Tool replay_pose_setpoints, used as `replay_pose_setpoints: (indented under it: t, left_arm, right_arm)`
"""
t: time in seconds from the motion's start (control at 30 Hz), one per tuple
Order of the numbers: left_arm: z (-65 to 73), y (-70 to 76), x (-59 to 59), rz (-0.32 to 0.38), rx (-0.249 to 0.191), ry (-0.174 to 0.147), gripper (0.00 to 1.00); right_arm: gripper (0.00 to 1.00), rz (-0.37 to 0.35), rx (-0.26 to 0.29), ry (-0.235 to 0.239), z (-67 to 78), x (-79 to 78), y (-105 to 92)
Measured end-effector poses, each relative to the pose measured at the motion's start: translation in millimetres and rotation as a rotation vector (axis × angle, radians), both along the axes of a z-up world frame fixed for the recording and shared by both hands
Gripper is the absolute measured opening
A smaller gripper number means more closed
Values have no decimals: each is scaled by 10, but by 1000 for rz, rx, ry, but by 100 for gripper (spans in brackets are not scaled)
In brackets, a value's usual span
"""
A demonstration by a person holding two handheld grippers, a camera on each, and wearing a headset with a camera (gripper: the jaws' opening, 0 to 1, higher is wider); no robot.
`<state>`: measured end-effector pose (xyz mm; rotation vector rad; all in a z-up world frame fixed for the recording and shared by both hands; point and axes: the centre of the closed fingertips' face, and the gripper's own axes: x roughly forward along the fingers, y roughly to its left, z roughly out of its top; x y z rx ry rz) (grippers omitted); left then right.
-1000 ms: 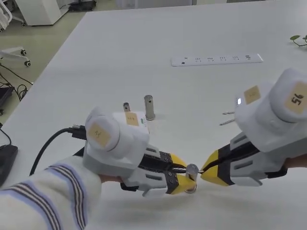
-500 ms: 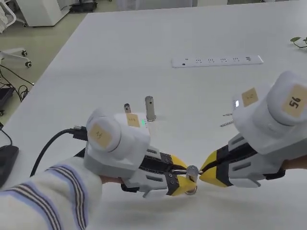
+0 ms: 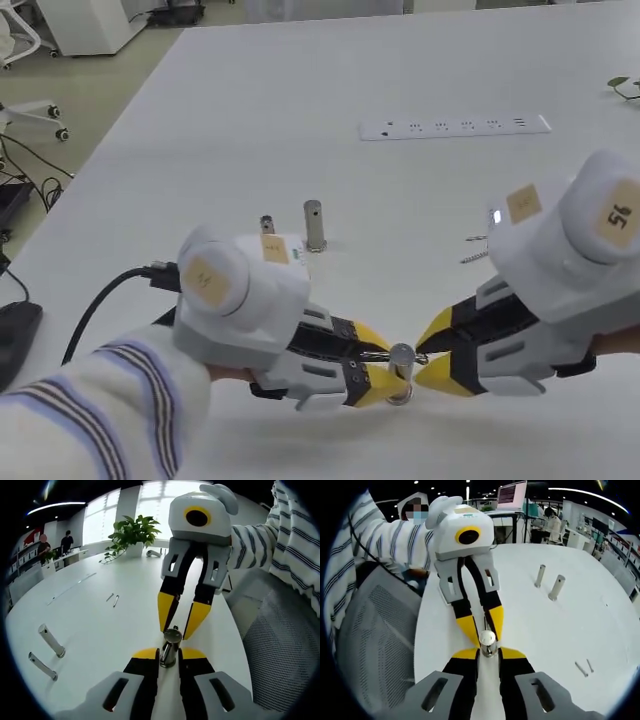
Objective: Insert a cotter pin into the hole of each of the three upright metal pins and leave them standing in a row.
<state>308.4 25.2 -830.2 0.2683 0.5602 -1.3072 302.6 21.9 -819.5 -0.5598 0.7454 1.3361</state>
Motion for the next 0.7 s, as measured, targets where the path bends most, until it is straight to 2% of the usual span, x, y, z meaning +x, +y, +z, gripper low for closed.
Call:
replay_pose_setpoints:
  t: [0.2, 0.3, 0.33, 0.5, 0.7]
  left_arm:
    - [4, 63, 3, 15, -3, 0, 19]
    - [5, 101, -2, 25, -11, 6, 20]
    - [5, 106, -3, 33, -17, 17, 21]
    - [6, 157, -2, 58, -27, 21, 31]
    - [8, 217, -2, 78, -17, 21, 39]
  right_arm:
    - [18, 2, 20, 8, 6, 0, 63]
    - [18, 3, 24, 10, -3, 1, 89]
    - [19, 5, 25, 9, -8, 1, 99]
    - [19, 9, 31, 14, -30, -7, 152]
    - [18, 11, 39, 13, -39, 7, 192]
